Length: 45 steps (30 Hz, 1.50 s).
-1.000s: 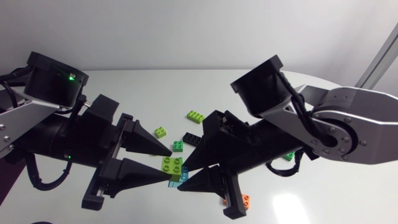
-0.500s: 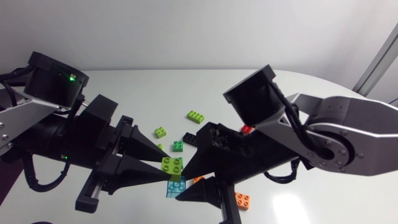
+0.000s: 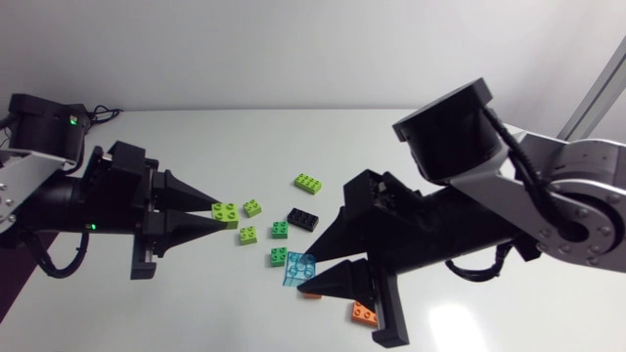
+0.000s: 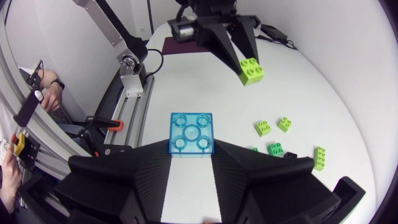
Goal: Separate the duplo bricks
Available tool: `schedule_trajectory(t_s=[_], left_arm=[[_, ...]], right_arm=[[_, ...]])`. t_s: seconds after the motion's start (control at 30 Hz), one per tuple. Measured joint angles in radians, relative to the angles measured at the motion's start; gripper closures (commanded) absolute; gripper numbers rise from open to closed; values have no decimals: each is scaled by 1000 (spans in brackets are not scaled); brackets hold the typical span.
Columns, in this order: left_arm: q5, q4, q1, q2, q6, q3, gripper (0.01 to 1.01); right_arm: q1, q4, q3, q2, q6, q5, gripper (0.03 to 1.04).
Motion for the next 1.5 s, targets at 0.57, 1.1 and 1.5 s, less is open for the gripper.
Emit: schedule_trajectory(t_s=[0.57, 1.1, 1.5], left_arm=[[-146, 542, 125, 482, 40, -104, 711], [-187, 732, 92, 633, -54, -104, 630], [-222, 784, 85, 686, -58, -104, 439]], right_arm=[[-43, -38, -70, -110, -3, 4, 784], [-140, -51, -178, -211, -6, 69, 784], [-261, -78, -285, -317, -34, 94, 784]])
